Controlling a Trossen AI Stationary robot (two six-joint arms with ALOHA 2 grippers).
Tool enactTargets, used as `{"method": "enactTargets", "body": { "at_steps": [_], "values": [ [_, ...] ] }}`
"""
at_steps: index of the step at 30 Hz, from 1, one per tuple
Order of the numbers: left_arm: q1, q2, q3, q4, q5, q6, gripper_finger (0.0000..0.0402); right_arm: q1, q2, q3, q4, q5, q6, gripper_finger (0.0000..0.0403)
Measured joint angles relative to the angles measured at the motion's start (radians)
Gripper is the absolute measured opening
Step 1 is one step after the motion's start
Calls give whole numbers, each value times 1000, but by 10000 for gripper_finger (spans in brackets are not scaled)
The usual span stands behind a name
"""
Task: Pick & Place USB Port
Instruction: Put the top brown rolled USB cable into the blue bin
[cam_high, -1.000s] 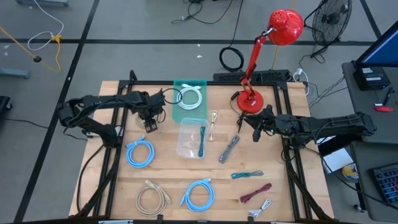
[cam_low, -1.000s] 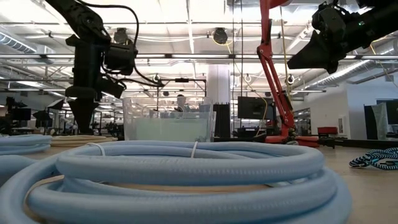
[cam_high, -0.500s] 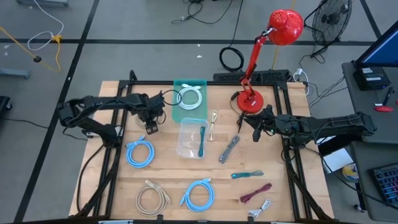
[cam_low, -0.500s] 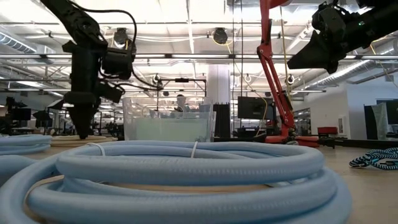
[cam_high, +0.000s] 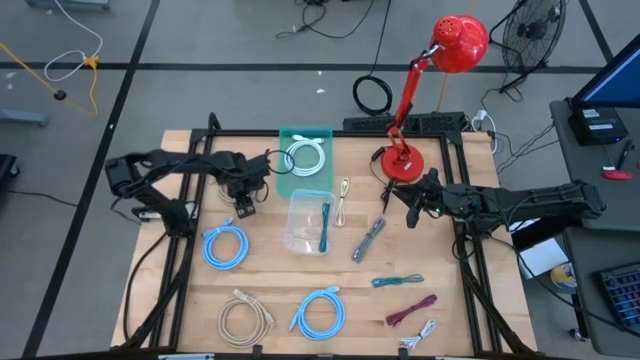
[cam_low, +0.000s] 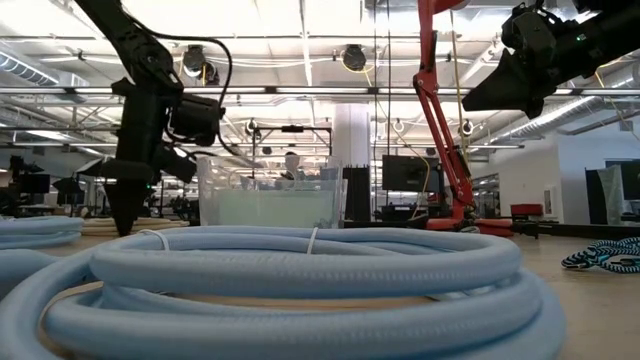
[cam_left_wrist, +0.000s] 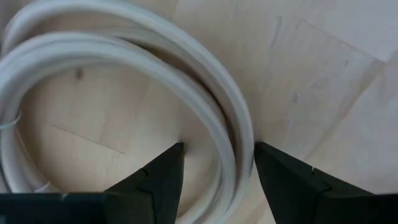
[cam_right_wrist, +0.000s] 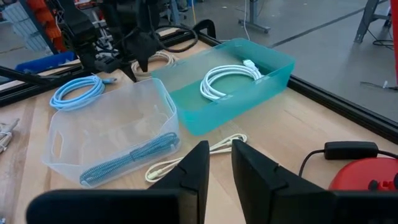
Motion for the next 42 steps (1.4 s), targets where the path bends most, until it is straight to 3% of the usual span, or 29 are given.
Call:
{"method": "enactTargets", "body": {
  "at_steps": [4, 6, 12, 13, 21, 28, 37, 42],
  "values": [
    [-5, 35, 4, 6, 3, 0, 199, 0, 0, 0, 0, 0, -1, 59],
    [-5, 34, 4, 6, -1, -2, 177, 0, 0, 0, 0, 0, -2, 59],
    [-6, 10, -2, 4, -2, 4, 38, 0, 0, 0, 0, 0, -3, 59],
    [-6, 10, -3, 5, -3, 3, 31, 0, 0, 0, 0, 0, -2, 59],
    [-65, -14, 30, -60, -144, -31, 31, 0, 0, 0, 0, 0, -1, 59],
    [-125, -92, 201, -284, -344, -77, 31, 0, 0, 0, 1, 1, -1, 59],
    [-127, -145, 502, -282, -291, 23, 31, 0, 0, 0, 2, 1, 0, 59],
    [-127, -74, 625, -206, -205, 98, 31, 0, 0, 0, 4, 2, -1, 59]
  ]
}}
